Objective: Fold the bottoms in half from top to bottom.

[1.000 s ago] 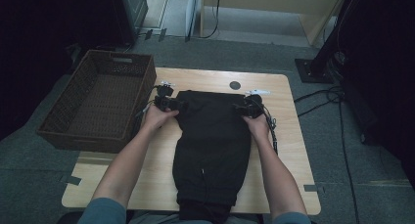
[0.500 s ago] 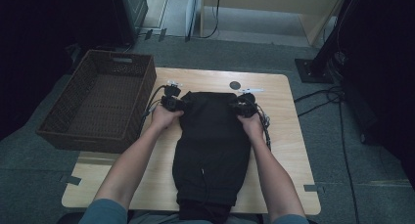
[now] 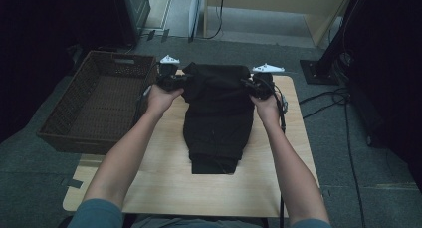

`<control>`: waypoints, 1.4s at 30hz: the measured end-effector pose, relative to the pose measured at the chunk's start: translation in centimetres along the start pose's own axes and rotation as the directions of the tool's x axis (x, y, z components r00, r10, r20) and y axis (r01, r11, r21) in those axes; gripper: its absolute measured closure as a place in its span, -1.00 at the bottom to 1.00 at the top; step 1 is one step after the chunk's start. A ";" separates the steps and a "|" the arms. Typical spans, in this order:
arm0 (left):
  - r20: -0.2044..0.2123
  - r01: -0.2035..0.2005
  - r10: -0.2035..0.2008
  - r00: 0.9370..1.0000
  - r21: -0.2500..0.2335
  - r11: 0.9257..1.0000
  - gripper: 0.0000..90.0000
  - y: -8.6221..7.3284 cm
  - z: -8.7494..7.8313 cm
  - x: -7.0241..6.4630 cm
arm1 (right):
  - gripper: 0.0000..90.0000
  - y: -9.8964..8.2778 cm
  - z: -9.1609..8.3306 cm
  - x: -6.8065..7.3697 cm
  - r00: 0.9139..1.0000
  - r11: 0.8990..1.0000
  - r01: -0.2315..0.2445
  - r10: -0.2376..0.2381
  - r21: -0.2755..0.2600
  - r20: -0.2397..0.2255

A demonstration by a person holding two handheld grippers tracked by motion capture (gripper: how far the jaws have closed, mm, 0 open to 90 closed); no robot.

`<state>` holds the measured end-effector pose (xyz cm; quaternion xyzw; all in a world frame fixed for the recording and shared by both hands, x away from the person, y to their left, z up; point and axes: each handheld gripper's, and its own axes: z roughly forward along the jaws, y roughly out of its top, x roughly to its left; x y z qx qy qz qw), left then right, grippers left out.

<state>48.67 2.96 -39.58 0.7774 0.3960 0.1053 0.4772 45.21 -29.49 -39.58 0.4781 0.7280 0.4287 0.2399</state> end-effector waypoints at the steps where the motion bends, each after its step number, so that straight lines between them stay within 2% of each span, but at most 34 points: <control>1: 0.000 0.000 0.000 1.000 0.000 1.000 0.86 0.0 0.0 0.0 | 0.84 -0.6 -0.5 0.3 1.000 1.000 -0.002 0.002 0.002 -0.015; 2: 0.036 0.001 -0.001 0.999 0.007 1.000 0.86 -1.2 -0.9 -0.7 | 0.84 -1.3 -1.2 0.7 1.000 1.000 -0.004 0.004 0.013 -0.030; 4: 0.057 -0.026 0.025 0.998 0.022 0.999 0.85 -2.7 -1.8 -1.6 | 0.83 -2.5 -2.4 1.3 0.998 0.999 -0.007 0.008 0.034 -0.056; 7: 0.102 -0.028 0.022 0.995 0.052 0.998 0.85 -5.4 -2.6 -2.9 | 0.82 -5.3 -4.2 2.2 0.996 0.999 -0.002 0.006 0.052 -0.089; 10: 0.117 -0.047 0.033 0.993 0.120 0.992 0.84 -8.2 -2.7 -4.0 | 0.81 -8.7 -5.2 3.1 0.994 0.996 -0.014 0.024 0.093 -0.110; 11: 0.117 -0.047 0.033 0.993 0.120 0.992 0.84 -8.2 -2.7 -4.0 | 0.81 -8.7 -5.2 3.1 0.994 0.996 -0.014 0.024 0.093 -0.110; 12: 0.126 -0.032 0.012 0.992 0.157 0.987 0.83 -10.1 -2.5 -4.4 | 0.81 -11.1 -5.4 3.8 0.992 0.991 -0.029 0.044 0.130 -0.120; 15: 0.131 -0.008 -0.019 0.991 0.199 0.980 0.82 -12.5 -2.0 -4.5 | 0.79 -13.5 -5.3 4.3 0.990 0.984 -0.043 0.065 0.172 -0.125; 19: 0.150 0.052 -0.088 0.985 0.233 0.971 0.78 -14.8 -0.8 -3.8 | 0.76 -15.4 -4.1 4.2 0.987 0.973 -0.059 0.090 0.222 -0.134; 20: 0.150 0.052 -0.088 0.985 0.233 0.971 0.77 -14.8 -0.8 -3.8 | 0.76 -15.7 -3.9 4.1 0.986 0.974 -0.060 0.092 0.218 -0.139; 21: 0.161 0.079 -0.114 0.980 0.213 0.974 0.75 -15.4 -0.7 -3.6 | 0.75 -16.0 -3.8 3.9 0.983 0.975 -0.083 0.115 0.206 -0.145; 22: 0.166 0.087 -0.121 0.979 0.200 0.976 0.73 -15.5 -0.7 -3.6 | 0.74 -16.0 -3.8 3.8 0.980 0.974 -0.099 0.130 0.203 -0.148; 24: 0.177 0.100 -0.135 0.975 0.197 0.975 0.61 -15.4 -0.9 -3.4 | 0.61 -16.1 -3.9 3.7 0.976 0.972 -0.118 0.151 0.205 -0.155; 26: 0.173 0.096 -0.131 0.976 0.198 0.976 0.42 -14.8 -1.3 -3.3 | 0.48 -15.8 -4.3 3.6 0.972 0.969 -0.130 0.166 0.208 -0.164; 28: 0.169 0.088 -0.124 0.978 0.205 0.975 0.22 -14.4 -1.5 -3.3 | 0.38 -15.3 -5.0 3.4 0.972 0.972 -0.128 0.163 0.199 -0.169; 29: 0.175 0.062 -0.100 0.979 0.213 0.975 0.17 -13.5 -2.2 -3.3 | 0.35 -15.0 -5.5 3.2 0.974 0.975 -0.121 0.152 0.184 -0.169; 31: 0.175 0.054 -0.092 0.980 0.207 0.977 0.08 -13.0 -2.6 -3.3 | 0.31 -14.4 -6.3 2.9 0.975 0.981 -0.123 0.149 0.153 -0.168; 33: 0.183 0.041 -0.072 0.980 0.169 0.985 0.04 -11.2 -3.7 -3.2 | 0.30 -13.5 -7.0 2.4 0.974 0.983 -0.137 0.156 0.119 -0.167; 35: 0.172 0.026 -0.051 0.984 0.148 0.989 0.03 -9.9 -3.8 -2.9 | 0.28 -12.7 -7.3 1.8 0.974 0.985 -0.144 0.157 0.092 -0.162; 38: 0.170 0.024 -0.050 0.984 0.151 0.988 0.02 -8.4 -3.1 -2.4 | 0.24 -11.4 -6.6 1.2 0.972 0.987 -0.140 0.152 0.077 -0.177; 40: 0.167 0.009 -0.035 0.985 0.152 0.988 0.02 -7.6 -2.0 -2.1 | 0.23 -10.8 -5.4 1.1 0.973 0.989 -0.113 0.129 0.091 -0.190; 42: 0.171 0.013 -0.041 0.984 0.163 0.987 0.01 -7.1 -0.7 -1.8 | 0.22 -10.4 -3.9 1.0 0.975 0.989 -0.089 0.110 0.114 -0.191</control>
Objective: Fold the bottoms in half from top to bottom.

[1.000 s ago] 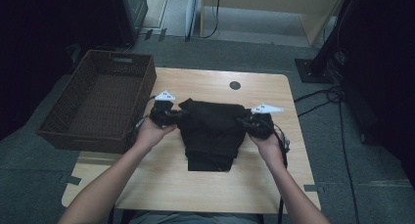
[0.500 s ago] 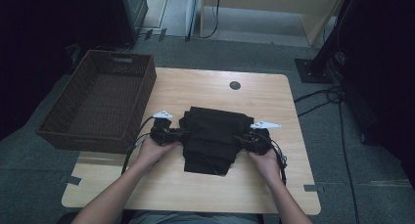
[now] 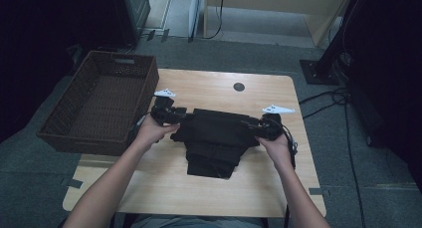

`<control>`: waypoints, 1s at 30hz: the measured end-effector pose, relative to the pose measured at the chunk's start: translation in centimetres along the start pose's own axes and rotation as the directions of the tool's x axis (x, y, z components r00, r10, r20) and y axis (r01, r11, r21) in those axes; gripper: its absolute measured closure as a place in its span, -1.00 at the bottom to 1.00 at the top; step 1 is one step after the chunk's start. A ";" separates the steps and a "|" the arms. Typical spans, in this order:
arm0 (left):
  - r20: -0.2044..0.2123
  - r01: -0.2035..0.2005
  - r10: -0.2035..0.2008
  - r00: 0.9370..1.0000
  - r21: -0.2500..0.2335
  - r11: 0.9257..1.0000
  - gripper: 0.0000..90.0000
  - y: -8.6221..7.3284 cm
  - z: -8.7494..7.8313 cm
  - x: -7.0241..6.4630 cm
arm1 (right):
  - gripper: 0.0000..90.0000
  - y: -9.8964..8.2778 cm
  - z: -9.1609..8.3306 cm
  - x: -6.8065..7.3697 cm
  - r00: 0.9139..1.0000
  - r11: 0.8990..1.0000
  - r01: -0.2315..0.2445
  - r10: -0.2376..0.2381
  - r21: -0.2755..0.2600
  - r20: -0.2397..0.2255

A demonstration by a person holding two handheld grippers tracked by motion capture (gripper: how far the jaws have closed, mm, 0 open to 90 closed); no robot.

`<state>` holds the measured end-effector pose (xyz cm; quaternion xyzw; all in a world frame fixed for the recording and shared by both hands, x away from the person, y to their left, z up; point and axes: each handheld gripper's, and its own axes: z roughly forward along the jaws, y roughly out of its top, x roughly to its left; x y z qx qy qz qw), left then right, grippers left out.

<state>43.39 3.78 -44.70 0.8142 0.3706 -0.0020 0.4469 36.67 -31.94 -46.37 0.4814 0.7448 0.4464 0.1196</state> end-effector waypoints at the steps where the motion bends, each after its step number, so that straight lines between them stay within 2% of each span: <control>1: -0.003 0.006 -0.006 1.000 0.003 1.000 0.02 0.2 0.6 0.2 | 0.22 0.2 0.7 -0.2 1.000 1.000 0.010 -0.010 0.011 -0.002; 4: -0.008 0.005 -0.004 1.000 0.045 0.999 0.04 0.0 2.4 0.8 | 0.21 0.4 2.6 -0.7 1.000 0.999 0.010 -0.010 0.054 -0.004; 7: -0.003 0.020 -0.020 1.000 0.092 0.996 0.07 -0.8 3.6 1.3 | 0.21 -0.2 3.8 -1.2 1.000 0.996 0.010 -0.010 0.093 0.000; 10: -0.002 0.020 -0.020 1.000 0.107 0.994 0.08 -1.9 3.9 1.3 | 0.23 -0.7 3.8 -1.2 1.000 0.995 -0.007 0.009 0.096 -0.021; 12: 0.001 0.019 -0.020 1.000 0.117 0.993 0.11 -2.5 3.7 1.1 | 0.23 -1.1 3.5 -0.9 0.999 0.994 0.002 0.002 0.105 -0.035; 14: 0.010 0.005 -0.007 1.000 0.120 0.993 0.19 -3.1 3.4 0.7 | 0.25 -1.5 3.0 -0.5 0.998 0.993 0.006 0.001 0.119 -0.059; 15: 0.010 0.005 -0.007 1.000 0.120 0.993 0.24 -3.1 3.4 0.7 | 0.29 -1.7 2.8 -0.2 0.998 0.993 0.000 0.008 0.122 -0.062; 16: 0.019 -0.018 0.015 1.000 0.130 0.991 0.32 -3.7 3.3 0.4 | 0.39 -2.0 2.7 0.0 0.998 0.991 -0.004 0.013 0.130 -0.065; 17: 0.019 -0.018 0.015 1.000 0.130 0.991 0.40 -3.7 3.3 0.4 | 0.39 -2.0 2.7 0.0 0.998 0.991 -0.004 0.013 0.130 -0.065; 18: 0.015 -0.028 0.026 1.000 0.138 0.990 0.48 -3.9 3.3 0.3 | 0.53 -2.7 3.0 0.5 0.998 0.986 0.007 0.002 0.168 -0.055; 19: 0.006 -0.037 0.036 0.999 0.143 0.989 0.53 -4.3 3.5 0.1 | 0.57 -3.0 3.2 0.7 0.999 0.984 0.008 0.000 0.176 -0.047; 22: -0.011 -0.039 0.041 0.999 0.130 0.991 0.63 -4.5 3.4 -0.1 | 0.67 -3.3 3.7 1.0 0.999 0.989 0.006 -0.001 0.151 -0.035; 25: -0.059 -0.035 0.042 0.997 0.127 0.991 0.67 -4.5 3.4 0.2 | 0.74 -3.0 4.8 1.3 1.000 0.992 0.027 -0.026 0.122 -0.009; 30: -0.113 0.030 -0.021 0.993 0.077 0.997 0.74 -3.9 3.1 2.5 | 0.76 -1.2 7.2 1.0 0.999 0.994 0.035 -0.036 0.108 0.008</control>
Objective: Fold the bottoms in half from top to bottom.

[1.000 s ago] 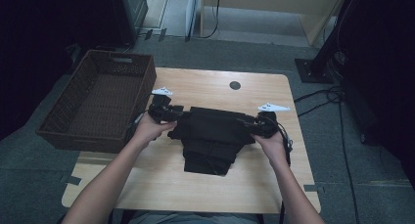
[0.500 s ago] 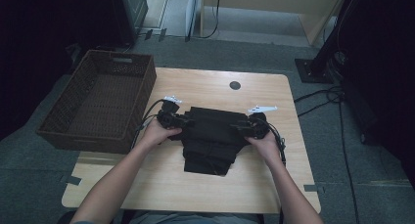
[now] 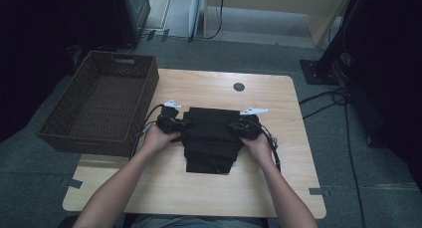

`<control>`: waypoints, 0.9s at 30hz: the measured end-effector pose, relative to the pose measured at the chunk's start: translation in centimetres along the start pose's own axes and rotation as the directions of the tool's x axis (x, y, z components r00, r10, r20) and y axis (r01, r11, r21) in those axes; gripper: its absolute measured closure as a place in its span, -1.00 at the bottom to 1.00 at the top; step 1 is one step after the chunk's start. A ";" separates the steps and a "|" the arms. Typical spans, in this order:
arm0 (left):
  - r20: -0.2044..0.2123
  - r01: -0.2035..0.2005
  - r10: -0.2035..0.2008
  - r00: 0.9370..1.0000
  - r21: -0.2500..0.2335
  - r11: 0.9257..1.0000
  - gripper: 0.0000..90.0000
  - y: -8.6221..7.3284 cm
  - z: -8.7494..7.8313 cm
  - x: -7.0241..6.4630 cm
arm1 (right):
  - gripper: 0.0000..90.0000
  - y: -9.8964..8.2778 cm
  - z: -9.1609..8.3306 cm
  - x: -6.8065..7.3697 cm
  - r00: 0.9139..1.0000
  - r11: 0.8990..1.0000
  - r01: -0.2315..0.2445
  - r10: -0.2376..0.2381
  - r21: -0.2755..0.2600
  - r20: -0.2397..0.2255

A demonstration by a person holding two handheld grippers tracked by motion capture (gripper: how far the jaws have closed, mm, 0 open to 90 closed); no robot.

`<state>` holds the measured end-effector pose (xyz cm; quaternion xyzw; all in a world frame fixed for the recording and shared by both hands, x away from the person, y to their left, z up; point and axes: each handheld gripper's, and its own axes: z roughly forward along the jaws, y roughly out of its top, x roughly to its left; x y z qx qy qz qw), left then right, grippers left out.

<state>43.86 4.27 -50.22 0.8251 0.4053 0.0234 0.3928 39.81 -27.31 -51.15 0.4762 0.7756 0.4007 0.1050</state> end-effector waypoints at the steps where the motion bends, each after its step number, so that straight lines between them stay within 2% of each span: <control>1: -0.006 0.014 -0.014 1.000 -0.004 1.000 0.78 0.2 0.0 0.4 | 0.75 0.6 0.6 -0.1 1.000 1.000 0.003 -0.003 -0.003 0.011; 4: -0.010 0.029 -0.029 1.000 -0.011 1.000 0.87 0.5 0.1 0.9 | 0.77 1.3 1.4 -0.2 0.999 1.000 0.018 -0.018 -0.012 0.027; 5: -0.012 0.022 -0.022 1.000 -0.019 1.000 0.91 0.7 -0.1 0.8 | 0.81 1.9 1.9 -0.2 0.999 1.000 -0.012 0.012 -0.010 0.042; 6: -0.012 0.022 -0.022 1.000 -0.019 1.000 0.91 0.7 -0.1 0.8 | 0.81 1.9 1.9 -0.2 0.999 1.000 -0.012 0.012 -0.010 0.042; 8: -0.001 0.004 -0.004 1.000 -0.109 0.994 0.92 1.2 -1.8 0.1 | 0.83 2.3 1.2 0.3 0.998 1.000 0.019 -0.018 -0.003 0.067; 9: 0.001 -0.013 0.013 1.000 -0.130 0.991 0.92 1.4 -2.5 -0.4 | 0.82 2.5 0.5 0.5 0.998 0.999 0.026 -0.025 -0.018 0.064; 10: 0.001 -0.013 0.013 1.000 -0.130 0.991 0.92 1.4 -2.5 -0.4 | 0.82 2.5 0.5 0.5 0.998 0.999 0.026 -0.025 -0.018 0.064; 11: 0.008 -0.069 0.071 0.997 -0.155 0.986 0.92 1.6 -4.1 -1.6 | 0.81 3.0 -1.6 1.0 0.999 0.998 0.023 -0.021 -0.064 0.034; 14: 0.009 -0.104 0.107 0.994 -0.170 0.980 0.91 1.4 -5.8 -3.0 | 0.80 3.1 -4.5 2.2 0.999 0.994 0.040 -0.040 -0.103 0.008; 15: 0.009 -0.104 0.107 0.994 -0.170 0.980 0.90 1.4 -5.8 -3.0 | 0.80 3.1 -4.5 2.2 0.999 0.994 0.040 -0.040 -0.103 0.008; 16: 0.012 -0.120 0.125 0.992 -0.179 0.977 0.88 0.8 -7.0 -3.9 | 0.79 2.5 -6.7 3.3 0.998 0.991 0.048 -0.053 -0.124 -0.035; 19: 0.067 -0.090 0.103 0.992 -0.173 0.981 0.88 -0.9 -8.3 -4.9 | 0.78 1.2 -8.2 4.3 0.996 0.990 0.046 -0.055 -0.131 -0.065; 22: 0.091 -0.087 0.097 0.991 -0.116 0.989 0.88 -3.1 -8.3 -5.9 | 0.77 -0.9 -9.0 5.5 0.997 0.995 0.013 -0.021 -0.103 -0.078; 25: 0.105 -0.074 0.079 0.991 -0.055 0.996 0.88 -5.2 -7.8 -5.9 | 0.77 -3.1 -8.6 6.8 0.996 0.999 0.009 -0.012 -0.035 -0.093; 27: 0.117 -0.043 0.047 0.992 -0.035 0.998 0.88 -6.3 -7.4 -5.5 | 0.77 -4.4 -7.9 7.4 0.995 1.000 0.013 -0.012 0.018 -0.096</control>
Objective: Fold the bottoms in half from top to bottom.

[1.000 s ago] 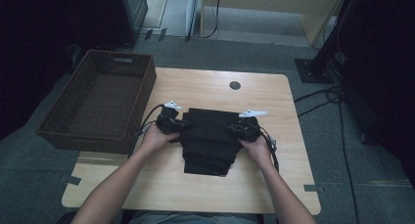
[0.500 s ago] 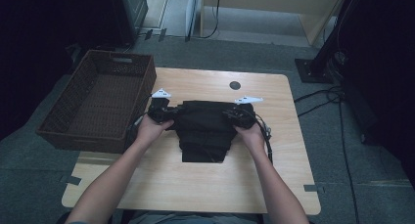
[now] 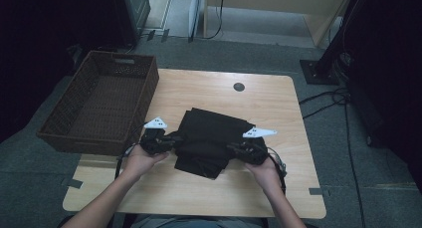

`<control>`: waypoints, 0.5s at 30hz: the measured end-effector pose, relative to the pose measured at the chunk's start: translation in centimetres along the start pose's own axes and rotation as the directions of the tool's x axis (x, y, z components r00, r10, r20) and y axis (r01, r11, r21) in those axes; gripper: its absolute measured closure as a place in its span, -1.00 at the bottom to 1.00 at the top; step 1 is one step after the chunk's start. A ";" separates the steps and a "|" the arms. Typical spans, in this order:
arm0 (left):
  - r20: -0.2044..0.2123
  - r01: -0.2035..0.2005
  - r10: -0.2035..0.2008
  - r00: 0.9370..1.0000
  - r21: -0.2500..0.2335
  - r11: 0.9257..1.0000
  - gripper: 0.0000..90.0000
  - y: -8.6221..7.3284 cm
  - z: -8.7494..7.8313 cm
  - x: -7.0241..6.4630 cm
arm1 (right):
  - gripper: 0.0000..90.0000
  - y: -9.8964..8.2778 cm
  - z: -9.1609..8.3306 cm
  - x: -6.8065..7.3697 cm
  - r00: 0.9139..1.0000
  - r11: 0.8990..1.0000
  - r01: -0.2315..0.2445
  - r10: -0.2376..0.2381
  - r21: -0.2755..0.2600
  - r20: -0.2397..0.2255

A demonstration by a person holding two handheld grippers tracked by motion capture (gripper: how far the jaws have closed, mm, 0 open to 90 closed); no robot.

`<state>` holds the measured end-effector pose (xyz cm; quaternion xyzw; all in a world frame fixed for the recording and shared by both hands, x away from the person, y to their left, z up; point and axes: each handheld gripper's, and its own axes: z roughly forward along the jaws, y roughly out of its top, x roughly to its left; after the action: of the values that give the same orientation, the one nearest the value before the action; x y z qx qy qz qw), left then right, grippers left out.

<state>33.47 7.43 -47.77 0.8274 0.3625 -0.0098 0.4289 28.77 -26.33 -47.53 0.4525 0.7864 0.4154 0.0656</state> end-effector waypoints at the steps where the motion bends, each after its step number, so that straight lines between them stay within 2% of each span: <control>1: 0.004 0.010 -0.010 1.000 -0.001 1.000 0.88 -0.4 0.1 0.1 | 0.77 -0.5 0.4 0.2 1.000 1.000 -0.010 0.010 0.017 -0.002; 2: 0.004 0.010 -0.010 1.000 -0.001 1.000 0.88 -0.4 0.1 0.1 | 0.77 -0.5 0.4 0.2 1.000 1.000 -0.010 0.010 0.017 -0.002; 3: 0.007 0.018 -0.018 1.000 -0.012 1.000 0.88 -0.8 0.2 0.2 | 0.77 -1.2 1.2 0.3 1.000 0.999 -0.018 0.018 0.039 -0.001; 7: -0.018 0.004 -0.004 1.000 -0.022 1.000 0.88 -1.2 0.7 -0.1 | 0.80 -1.6 2.4 0.0 1.000 0.999 -0.015 0.014 0.049 0.025; 10: -0.022 0.024 -0.025 0.999 -0.039 0.999 0.88 -1.1 1.1 0.2 | 0.83 -1.3 3.1 -0.6 0.999 0.999 -0.017 0.015 0.041 0.043; 13: -0.046 0.020 -0.023 0.999 -0.053 0.998 0.88 -0.7 1.5 0.4 | 0.84 -1.0 3.6 -1.2 0.998 1.000 0.003 -0.005 0.022 0.064; 14: -0.073 0.014 -0.018 0.997 -0.064 0.998 0.88 0.0 2.1 0.7 | 0.84 -0.2 4.3 -2.2 0.995 1.000 0.013 -0.013 -0.003 0.095; 15: -0.082 0.019 -0.025 0.996 -0.068 0.997 0.88 0.4 2.5 1.0 | 0.84 0.3 4.5 -2.6 0.994 1.000 0.011 -0.011 -0.002 0.106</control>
<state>35.18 6.07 -49.35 0.8081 0.3892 0.0319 0.4410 32.62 -25.55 -50.98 0.4693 0.7838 0.3915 0.1103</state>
